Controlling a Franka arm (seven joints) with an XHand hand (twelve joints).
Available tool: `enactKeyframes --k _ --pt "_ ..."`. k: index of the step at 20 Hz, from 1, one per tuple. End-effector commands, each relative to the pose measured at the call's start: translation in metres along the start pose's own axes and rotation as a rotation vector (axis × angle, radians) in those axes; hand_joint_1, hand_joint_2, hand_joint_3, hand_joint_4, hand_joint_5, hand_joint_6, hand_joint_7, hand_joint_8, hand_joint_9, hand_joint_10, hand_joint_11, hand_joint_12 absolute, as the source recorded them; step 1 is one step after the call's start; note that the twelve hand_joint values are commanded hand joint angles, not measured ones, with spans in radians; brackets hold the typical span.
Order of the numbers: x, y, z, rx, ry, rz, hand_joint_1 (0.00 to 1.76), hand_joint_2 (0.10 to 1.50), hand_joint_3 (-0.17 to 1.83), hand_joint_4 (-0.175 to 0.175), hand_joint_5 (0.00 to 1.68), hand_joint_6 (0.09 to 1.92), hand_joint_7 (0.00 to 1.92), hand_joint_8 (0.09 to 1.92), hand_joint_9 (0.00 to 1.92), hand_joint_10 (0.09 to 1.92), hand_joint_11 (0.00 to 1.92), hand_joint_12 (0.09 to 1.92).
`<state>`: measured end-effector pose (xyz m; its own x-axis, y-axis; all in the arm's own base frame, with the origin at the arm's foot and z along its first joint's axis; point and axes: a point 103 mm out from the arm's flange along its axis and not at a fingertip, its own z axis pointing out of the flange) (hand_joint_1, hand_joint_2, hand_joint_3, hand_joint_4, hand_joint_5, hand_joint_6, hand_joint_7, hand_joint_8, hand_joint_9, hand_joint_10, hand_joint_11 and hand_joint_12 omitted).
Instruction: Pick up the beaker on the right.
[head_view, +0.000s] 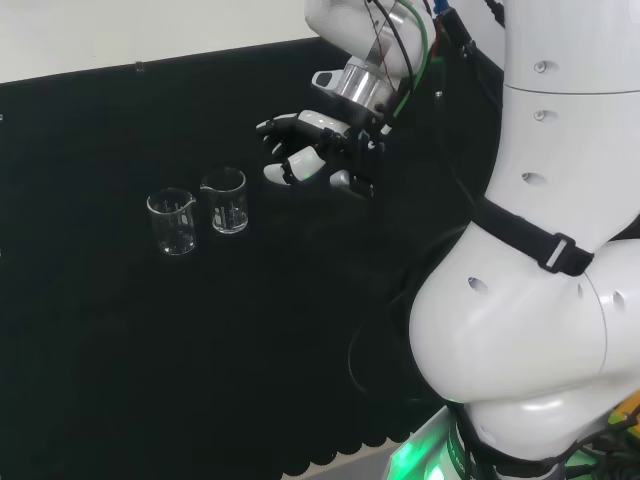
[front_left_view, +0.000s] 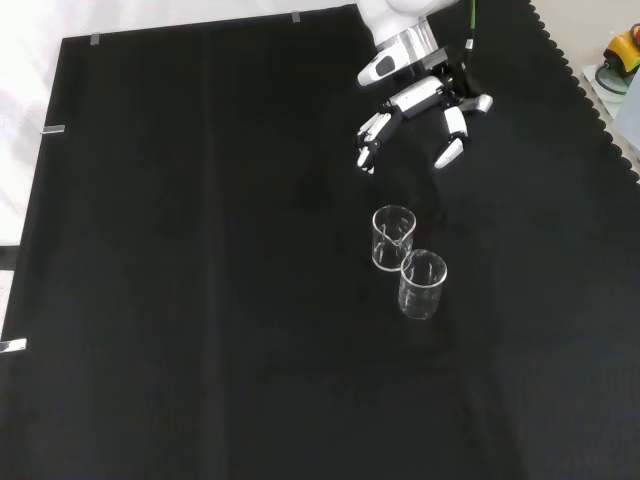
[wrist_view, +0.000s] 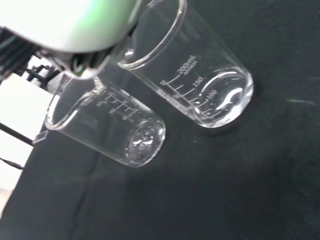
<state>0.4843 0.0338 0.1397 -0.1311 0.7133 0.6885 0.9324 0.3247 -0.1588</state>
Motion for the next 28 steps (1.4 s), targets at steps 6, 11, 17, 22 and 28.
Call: enactKeyframes --k 6,11,17,22,28 --pt "0.002 0.014 0.013 0.021 0.043 -0.048 0.94 0.31 1.1 -0.058 0.4 0.09 0.37 0.56 0.56 0.55 0.2 1.28" --pt "0.001 0.022 0.019 0.055 0.052 -0.063 0.93 0.31 1.1 -0.049 0.39 0.09 0.35 0.55 0.52 0.54 0.12 1.29" --pt "-0.007 0.031 0.02 0.079 0.092 -0.067 0.93 0.31 1.11 -0.038 0.39 0.09 0.3 0.53 0.45 0.52 0.01 1.28" --pt "-0.012 0.038 0.018 0.09 0.124 -0.071 0.93 0.3 1.11 -0.026 0.41 0.09 0.27 0.52 0.41 0.53 0.0 1.23" --pt "-0.015 0.043 0.02 0.085 0.148 -0.089 0.94 0.3 1.1 -0.017 0.45 0.09 0.27 0.52 0.38 0.53 0.0 1.19"
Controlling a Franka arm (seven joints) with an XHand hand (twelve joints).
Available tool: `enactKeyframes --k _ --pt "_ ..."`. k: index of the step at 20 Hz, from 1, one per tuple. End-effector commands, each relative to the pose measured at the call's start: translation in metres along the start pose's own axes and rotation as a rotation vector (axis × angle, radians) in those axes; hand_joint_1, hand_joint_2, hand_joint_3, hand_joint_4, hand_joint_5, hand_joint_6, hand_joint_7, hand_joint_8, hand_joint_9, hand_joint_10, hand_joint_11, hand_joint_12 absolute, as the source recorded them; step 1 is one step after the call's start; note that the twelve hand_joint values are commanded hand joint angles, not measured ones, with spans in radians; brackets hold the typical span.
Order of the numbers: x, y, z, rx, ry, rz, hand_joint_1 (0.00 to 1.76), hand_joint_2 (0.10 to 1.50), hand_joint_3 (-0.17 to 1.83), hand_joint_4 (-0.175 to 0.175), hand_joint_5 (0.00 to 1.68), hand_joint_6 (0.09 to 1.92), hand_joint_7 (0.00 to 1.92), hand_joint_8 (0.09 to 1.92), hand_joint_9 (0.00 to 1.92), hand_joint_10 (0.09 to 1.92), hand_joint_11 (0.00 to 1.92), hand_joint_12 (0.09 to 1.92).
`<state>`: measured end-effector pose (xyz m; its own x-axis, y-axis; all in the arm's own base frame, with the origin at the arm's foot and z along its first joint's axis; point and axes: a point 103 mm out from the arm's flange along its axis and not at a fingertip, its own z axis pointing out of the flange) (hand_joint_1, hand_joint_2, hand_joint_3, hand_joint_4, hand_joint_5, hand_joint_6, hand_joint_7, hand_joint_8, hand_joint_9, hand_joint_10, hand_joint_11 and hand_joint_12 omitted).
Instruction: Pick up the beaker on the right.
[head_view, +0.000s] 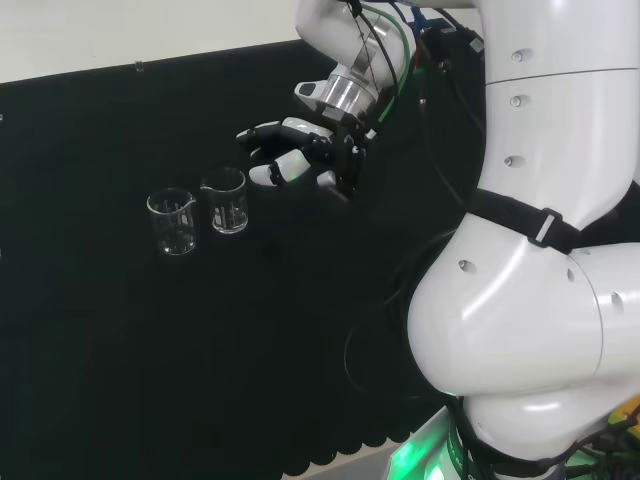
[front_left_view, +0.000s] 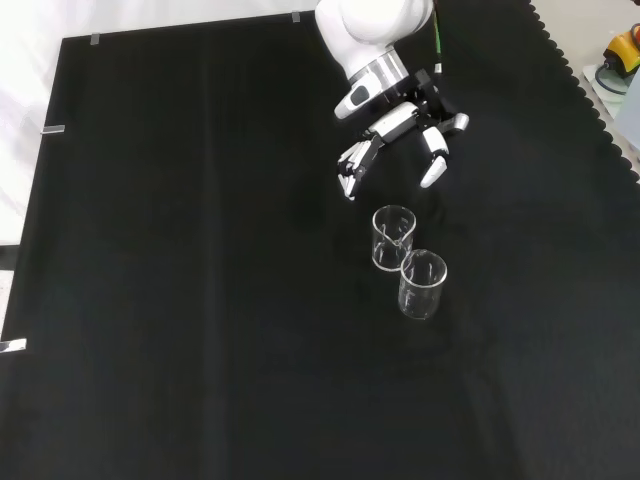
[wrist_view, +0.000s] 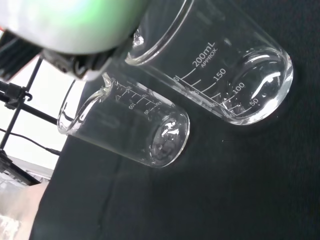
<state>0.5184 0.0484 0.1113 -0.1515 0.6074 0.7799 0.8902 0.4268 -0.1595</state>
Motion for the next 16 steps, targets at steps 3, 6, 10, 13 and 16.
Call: enactKeyframes --k 3,6,10,13,16 --pt "-0.003 0.002 0.007 0.001 0.032 -0.028 0.95 0.3 1.1 -0.016 0.45 0.09 0.27 0.52 0.38 0.53 0.0 1.18" --pt "-0.002 0.0 0.013 -0.007 0.033 -0.046 0.95 0.3 1.1 -0.015 0.45 0.09 0.27 0.52 0.38 0.53 0.0 1.18" --pt "-0.002 0.0 0.019 -0.01 0.035 -0.059 0.95 0.3 1.1 -0.014 0.45 0.09 0.27 0.52 0.38 0.53 0.0 1.19" --pt "-0.007 0.0 0.023 -0.003 0.039 -0.061 0.96 0.3 1.1 -0.014 0.45 0.09 0.28 0.52 0.38 0.53 0.0 1.19" --pt "-0.01 0.0 0.026 0.007 0.038 -0.066 0.96 0.3 1.11 -0.014 0.47 0.09 0.3 0.52 0.39 0.54 0.0 1.21"
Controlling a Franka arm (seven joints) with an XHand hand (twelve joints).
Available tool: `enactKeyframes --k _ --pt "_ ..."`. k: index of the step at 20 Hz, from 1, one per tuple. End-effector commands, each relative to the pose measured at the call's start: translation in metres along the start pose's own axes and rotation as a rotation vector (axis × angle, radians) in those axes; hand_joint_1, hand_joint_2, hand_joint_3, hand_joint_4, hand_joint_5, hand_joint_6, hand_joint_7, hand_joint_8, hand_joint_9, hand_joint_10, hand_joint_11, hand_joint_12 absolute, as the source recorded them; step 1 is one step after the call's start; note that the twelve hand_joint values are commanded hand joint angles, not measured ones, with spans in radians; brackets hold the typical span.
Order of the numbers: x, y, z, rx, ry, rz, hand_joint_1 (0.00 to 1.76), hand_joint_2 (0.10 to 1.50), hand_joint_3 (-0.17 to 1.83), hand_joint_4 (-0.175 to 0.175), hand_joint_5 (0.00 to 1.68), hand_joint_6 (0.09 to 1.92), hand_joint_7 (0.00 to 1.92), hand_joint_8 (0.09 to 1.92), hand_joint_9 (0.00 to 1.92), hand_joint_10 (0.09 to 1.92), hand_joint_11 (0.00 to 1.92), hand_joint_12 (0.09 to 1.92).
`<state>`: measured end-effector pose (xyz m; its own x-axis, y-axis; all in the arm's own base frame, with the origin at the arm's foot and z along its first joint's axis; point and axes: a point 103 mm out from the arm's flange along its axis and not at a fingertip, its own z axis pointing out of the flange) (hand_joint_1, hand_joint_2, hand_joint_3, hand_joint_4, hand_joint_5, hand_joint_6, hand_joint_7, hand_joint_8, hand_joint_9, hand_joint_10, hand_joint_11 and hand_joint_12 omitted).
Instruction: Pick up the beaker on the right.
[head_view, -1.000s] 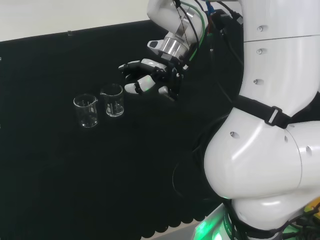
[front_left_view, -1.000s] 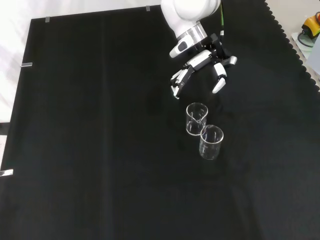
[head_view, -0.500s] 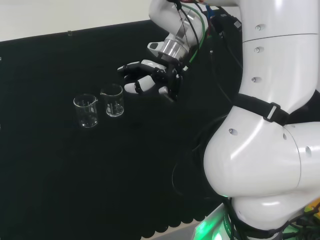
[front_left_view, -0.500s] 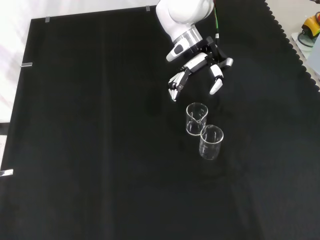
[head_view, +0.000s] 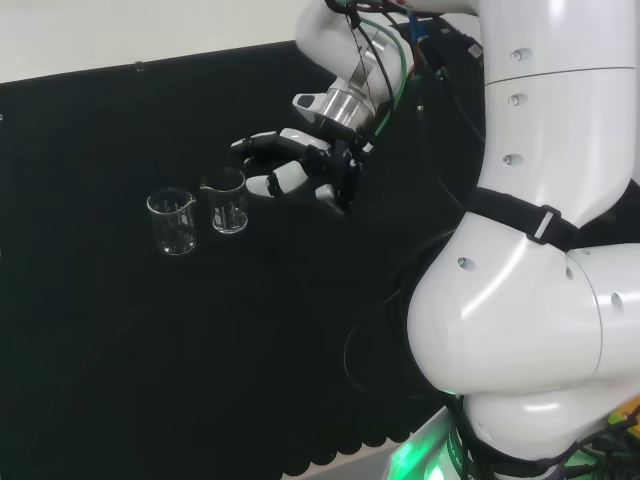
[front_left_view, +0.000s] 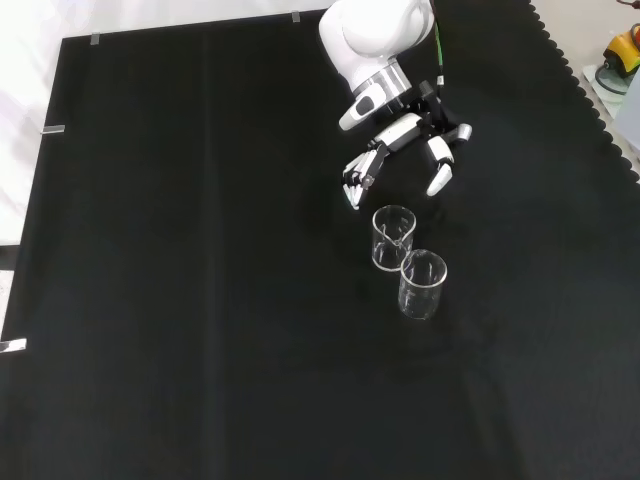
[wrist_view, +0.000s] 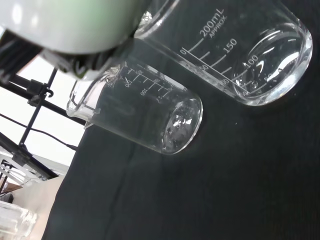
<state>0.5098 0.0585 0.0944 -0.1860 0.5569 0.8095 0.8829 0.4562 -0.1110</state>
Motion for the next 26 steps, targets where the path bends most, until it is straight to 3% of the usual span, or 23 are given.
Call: enactKeyframes --k 1,16,26 --pt "-0.005 0.001 0.006 0.016 0.0 -0.01 0.96 0.3 1.11 -0.014 0.47 0.09 0.3 0.52 0.39 0.54 0.0 1.21" --pt "-0.018 0.008 0.012 0.028 0.071 -0.006 0.98 0.3 1.12 -0.014 0.52 0.09 0.36 0.53 0.4 0.54 0.0 1.22" --pt "-0.021 0.011 0.014 0.011 0.138 -0.015 0.98 0.29 1.13 -0.016 0.42 0.09 0.31 0.51 0.39 0.53 0.0 1.21"
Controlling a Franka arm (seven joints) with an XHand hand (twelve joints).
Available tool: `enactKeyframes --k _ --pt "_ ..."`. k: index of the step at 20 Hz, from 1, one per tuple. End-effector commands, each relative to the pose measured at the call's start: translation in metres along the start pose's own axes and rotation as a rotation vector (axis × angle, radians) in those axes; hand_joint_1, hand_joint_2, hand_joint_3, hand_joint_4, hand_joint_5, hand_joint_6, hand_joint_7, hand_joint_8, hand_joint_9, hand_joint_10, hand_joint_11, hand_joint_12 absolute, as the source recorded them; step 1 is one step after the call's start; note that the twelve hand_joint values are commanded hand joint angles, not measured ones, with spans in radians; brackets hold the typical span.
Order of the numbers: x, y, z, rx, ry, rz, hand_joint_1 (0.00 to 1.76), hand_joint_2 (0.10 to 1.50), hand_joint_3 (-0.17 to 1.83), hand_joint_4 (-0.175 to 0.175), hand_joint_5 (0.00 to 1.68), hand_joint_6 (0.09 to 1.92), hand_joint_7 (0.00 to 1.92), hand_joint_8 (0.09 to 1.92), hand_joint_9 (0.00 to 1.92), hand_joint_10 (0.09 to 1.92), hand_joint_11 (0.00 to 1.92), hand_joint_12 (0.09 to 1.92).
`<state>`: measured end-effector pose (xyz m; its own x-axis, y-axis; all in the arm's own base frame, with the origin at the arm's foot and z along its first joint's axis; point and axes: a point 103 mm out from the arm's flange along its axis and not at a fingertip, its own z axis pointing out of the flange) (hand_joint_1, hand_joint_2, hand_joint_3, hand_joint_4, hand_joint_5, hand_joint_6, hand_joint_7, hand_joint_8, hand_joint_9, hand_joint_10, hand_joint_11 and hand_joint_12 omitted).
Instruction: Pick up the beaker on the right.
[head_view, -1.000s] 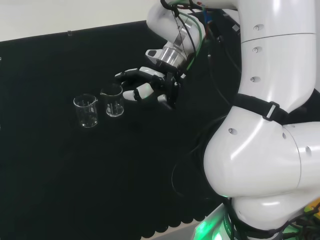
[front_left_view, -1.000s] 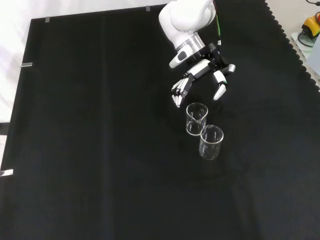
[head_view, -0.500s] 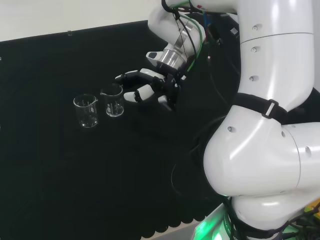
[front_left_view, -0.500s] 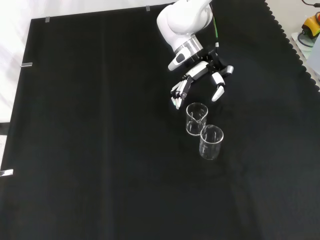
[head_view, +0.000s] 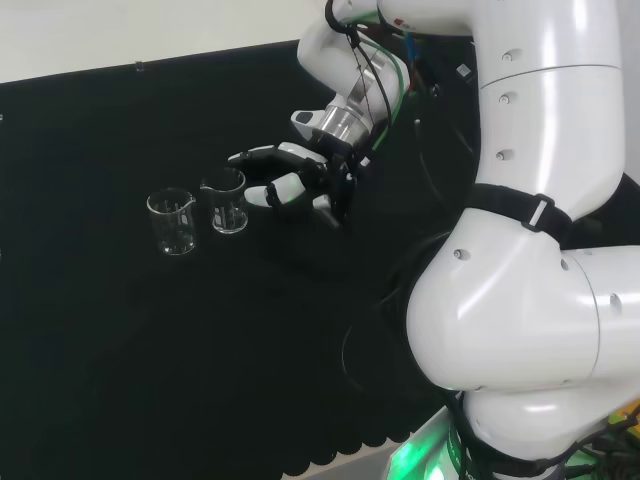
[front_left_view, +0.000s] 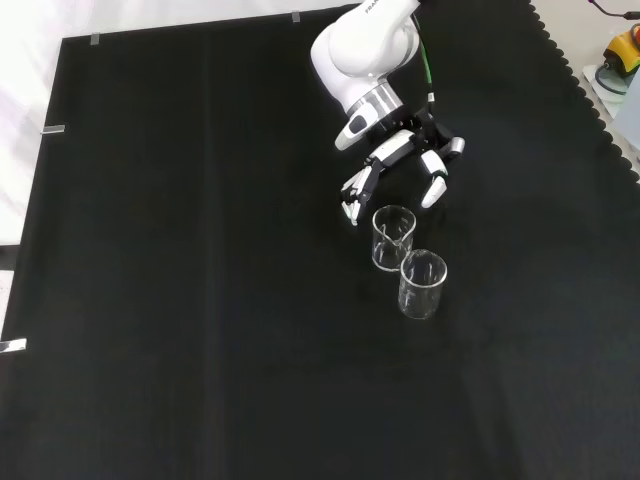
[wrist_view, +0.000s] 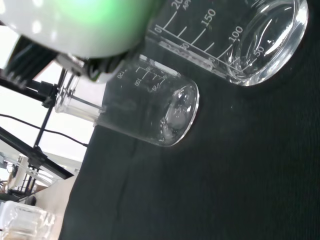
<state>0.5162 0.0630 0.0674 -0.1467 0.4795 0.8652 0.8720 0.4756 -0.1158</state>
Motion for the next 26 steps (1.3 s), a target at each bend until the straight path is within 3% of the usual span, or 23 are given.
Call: enactKeyframes --k 1,19,26 --pt "-0.0008 -0.0002 -0.0021 -0.012 0.039 -0.009 0.98 0.29 1.13 -0.017 0.4 0.09 0.3 0.51 0.38 0.53 0.0 1.21" --pt "-0.0079 -0.0021 0.0034 -0.027 0.084 0.001 1.07 0.28 1.12 -0.018 0.32 0.09 0.26 0.52 0.42 0.55 0.1 1.28" --pt "-0.0084 -0.0009 0.0067 -0.033 0.1 -0.005 1.06 0.28 1.13 -0.013 0.32 0.09 0.25 0.52 0.35 0.52 0.03 1.27"
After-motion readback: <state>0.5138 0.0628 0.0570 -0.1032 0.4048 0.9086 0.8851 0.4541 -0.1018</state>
